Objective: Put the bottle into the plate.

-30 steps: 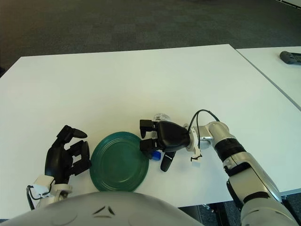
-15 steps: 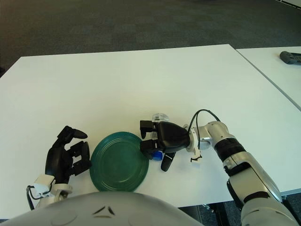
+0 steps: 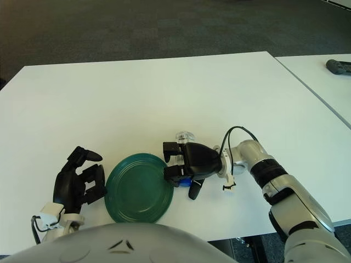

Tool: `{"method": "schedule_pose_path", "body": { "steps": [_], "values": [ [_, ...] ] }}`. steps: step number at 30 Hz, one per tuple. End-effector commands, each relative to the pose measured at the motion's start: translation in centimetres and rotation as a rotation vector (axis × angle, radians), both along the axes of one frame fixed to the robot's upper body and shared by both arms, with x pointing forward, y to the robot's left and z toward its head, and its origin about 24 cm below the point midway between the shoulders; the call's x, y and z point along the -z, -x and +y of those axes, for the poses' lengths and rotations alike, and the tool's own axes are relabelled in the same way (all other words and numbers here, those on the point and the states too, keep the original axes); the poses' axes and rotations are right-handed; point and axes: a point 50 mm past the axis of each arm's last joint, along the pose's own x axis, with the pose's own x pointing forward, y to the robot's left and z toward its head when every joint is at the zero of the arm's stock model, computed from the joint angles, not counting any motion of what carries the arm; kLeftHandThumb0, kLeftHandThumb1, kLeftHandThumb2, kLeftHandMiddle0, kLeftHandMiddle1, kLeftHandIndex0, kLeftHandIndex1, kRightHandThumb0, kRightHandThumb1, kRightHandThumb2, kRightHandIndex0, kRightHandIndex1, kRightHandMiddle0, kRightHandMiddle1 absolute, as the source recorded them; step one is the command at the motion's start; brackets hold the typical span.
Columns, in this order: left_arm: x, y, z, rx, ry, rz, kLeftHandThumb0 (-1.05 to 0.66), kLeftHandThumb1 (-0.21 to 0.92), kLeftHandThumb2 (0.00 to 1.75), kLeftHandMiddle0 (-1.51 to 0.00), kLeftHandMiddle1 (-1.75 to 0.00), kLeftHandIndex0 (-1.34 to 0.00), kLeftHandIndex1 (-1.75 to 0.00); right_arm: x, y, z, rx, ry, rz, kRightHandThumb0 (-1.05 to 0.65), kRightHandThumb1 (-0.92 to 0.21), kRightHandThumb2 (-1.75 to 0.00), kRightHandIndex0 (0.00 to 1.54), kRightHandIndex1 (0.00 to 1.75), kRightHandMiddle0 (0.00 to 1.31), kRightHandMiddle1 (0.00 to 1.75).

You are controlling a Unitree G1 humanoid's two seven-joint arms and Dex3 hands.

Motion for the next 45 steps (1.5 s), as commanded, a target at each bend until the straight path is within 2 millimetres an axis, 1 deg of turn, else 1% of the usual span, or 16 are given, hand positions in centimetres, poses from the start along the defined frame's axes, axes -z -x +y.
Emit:
{"method": "schedule_pose_path", "body": {
  "steps": [1,9,15,20,23,29,36,45],
  "values": [
    [-0.1,0.0,0.0,-0.004,-0.002,0.014,-0.49,0.32,1.31,-1.31,-1.75,-0.62,-1.75,-0.5,-0.5,-0.2,-0.013,-0.003,-0.050,-0.45,-0.41,-1.19,1.07,1.75,0.54,1.75],
    [-0.2,0.0,0.0,-0.004,0.004,0.011,-0.49,0.32,1.32,-1.31,-1.75,-0.62,-1.75,-0.3,-0.8,-0.4,-0.002,-0.030,-0.071,-0.46,-0.39,-1.22,1.12,1.75,0.55,1.75],
    [-0.2,0.0,0.0,0.000,0.000,0.005,-0.49,0.32,1.31,-1.31,-1.75,-0.62,-1.75,-0.2,-0.9,-0.4,0.020,-0.061,-0.081,-0.49,-0.30,-1.33,1.18,1.75,0.62,1.75],
    [-0.1,0.0,0.1,0.010,-0.006,-0.009,-0.49,0.32,1.31,-1.31,-1.75,-0.62,-1.75,-0.2,-1.0,-0.5,0.053,-0.114,-0.099,-0.49,-0.28,-1.36,1.20,1.75,0.64,1.75],
    [0.0,-0.1,0.1,0.012,-0.006,-0.015,-0.49,0.32,1.31,-1.31,-1.75,-0.61,-1.75,-0.7,-1.2,-0.6,0.059,-0.138,-0.123,-0.50,-0.28,-1.36,1.21,1.75,0.65,1.75],
    [0.1,-0.1,0.1,0.012,-0.002,-0.015,-0.48,0.33,1.30,-1.31,-1.75,-0.61,-1.75,-1.8,-1.7,-0.5,0.062,-0.172,-0.151,-0.49,-0.28,-1.35,1.22,1.75,0.64,1.75],
    [0.3,-0.3,0.1,0.005,-0.002,0.001,-0.49,0.33,1.30,-1.31,-1.75,-0.61,-1.75,-2.9,-2.2,-0.3,0.076,-0.214,-0.165,-0.47,-0.33,-1.29,1.22,1.75,0.60,1.75],
    [0.5,-0.7,0.1,0.010,0.000,0.001,-0.49,0.32,1.31,-1.31,-1.75,-0.61,-1.75,-3.4,-2.5,-0.4,0.057,-0.204,-0.165,-0.46,-0.39,-1.22,1.19,1.75,0.56,1.75]
  ]
}}
